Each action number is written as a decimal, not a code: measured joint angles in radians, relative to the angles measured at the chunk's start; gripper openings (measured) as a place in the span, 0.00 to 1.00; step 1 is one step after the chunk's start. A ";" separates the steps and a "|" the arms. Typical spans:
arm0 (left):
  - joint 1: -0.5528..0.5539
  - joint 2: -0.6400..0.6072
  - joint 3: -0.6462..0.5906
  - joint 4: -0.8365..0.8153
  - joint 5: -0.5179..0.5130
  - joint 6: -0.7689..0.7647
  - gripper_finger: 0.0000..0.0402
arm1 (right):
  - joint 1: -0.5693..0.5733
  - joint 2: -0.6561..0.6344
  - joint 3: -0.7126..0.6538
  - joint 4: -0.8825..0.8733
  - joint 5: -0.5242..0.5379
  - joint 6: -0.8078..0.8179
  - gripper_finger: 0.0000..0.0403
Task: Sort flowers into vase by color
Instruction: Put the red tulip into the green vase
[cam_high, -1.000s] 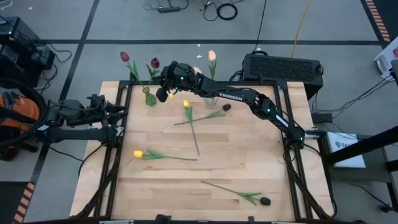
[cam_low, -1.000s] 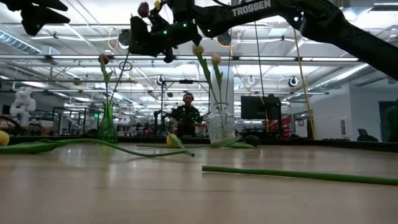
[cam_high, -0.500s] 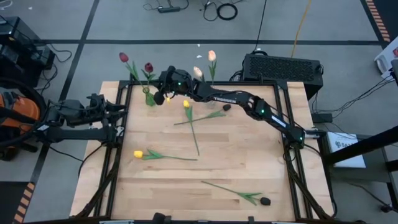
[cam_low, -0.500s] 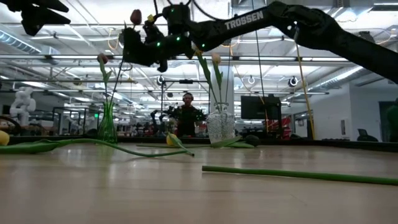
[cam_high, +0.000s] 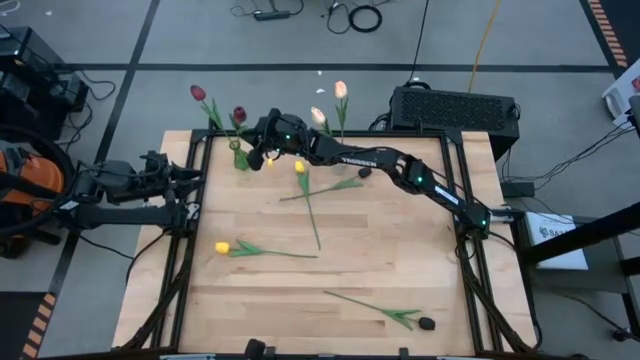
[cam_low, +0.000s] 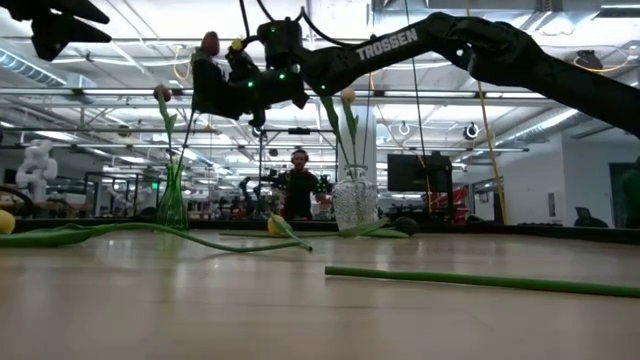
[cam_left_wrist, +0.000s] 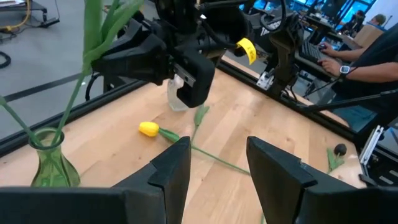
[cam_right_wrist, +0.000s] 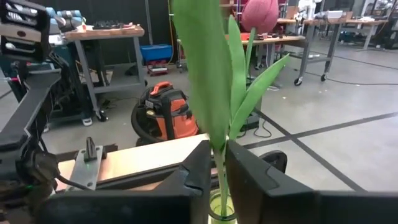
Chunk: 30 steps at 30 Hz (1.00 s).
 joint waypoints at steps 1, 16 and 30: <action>0.000 0.000 0.000 0.000 0.000 0.000 0.41 | -0.001 0.000 0.000 -0.002 -0.003 0.008 0.12; 0.000 0.000 0.000 0.000 -0.007 -0.001 0.41 | -0.001 -0.005 0.001 -0.016 -0.047 0.020 0.29; 0.000 0.000 0.000 0.001 -0.007 0.003 0.41 | -0.001 -0.169 0.002 -0.478 -0.046 0.009 0.29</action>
